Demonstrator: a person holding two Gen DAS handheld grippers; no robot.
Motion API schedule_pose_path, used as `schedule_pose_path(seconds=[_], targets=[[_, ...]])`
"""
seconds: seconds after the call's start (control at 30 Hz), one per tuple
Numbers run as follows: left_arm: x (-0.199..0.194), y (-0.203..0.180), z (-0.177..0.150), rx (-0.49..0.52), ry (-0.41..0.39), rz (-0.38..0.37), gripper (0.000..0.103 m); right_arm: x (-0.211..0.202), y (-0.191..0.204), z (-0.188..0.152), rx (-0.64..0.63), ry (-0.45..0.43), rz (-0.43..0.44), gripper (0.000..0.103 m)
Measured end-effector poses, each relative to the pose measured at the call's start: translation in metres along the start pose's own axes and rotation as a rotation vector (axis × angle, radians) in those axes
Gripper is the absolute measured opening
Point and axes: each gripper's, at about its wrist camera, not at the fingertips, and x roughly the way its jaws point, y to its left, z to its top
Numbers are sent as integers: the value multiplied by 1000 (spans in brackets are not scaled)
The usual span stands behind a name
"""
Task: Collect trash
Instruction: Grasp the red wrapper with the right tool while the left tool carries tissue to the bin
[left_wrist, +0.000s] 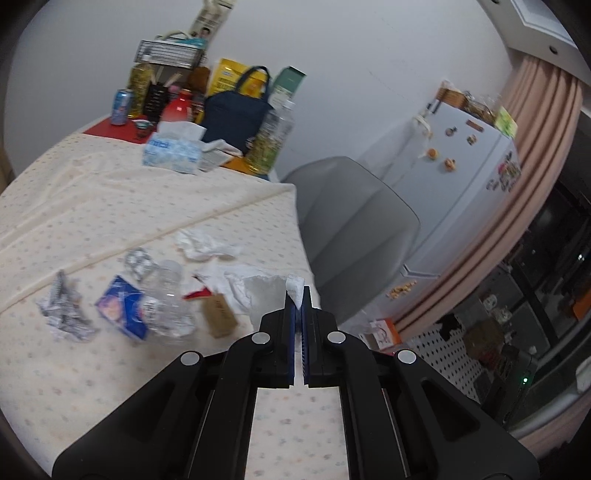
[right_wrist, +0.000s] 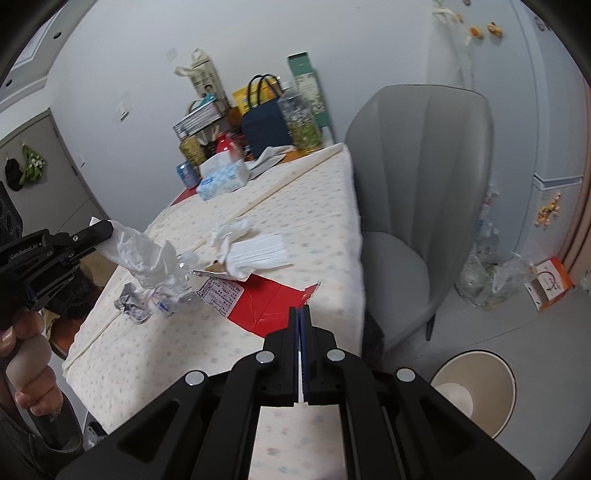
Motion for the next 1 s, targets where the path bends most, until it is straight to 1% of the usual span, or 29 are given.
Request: schedule_pose_path(seconds=[0.23, 0.53, 0.73, 1.0], targets=[[46, -57, -14, 68, 75, -73, 4, -23, -53, -1, 59, -26, -78, 2], [112, -115, -40, 136, 199, -139, 4, -30, -128, -20, 160, -6, -172, 2], [159, -146, -71, 176, 296, -153, 4, -20, -177, -38, 236, 26, -230, 2], [222, -174, -121, 206, 435, -157, 4, 5, -239, -76, 348, 93, -301, 3]])
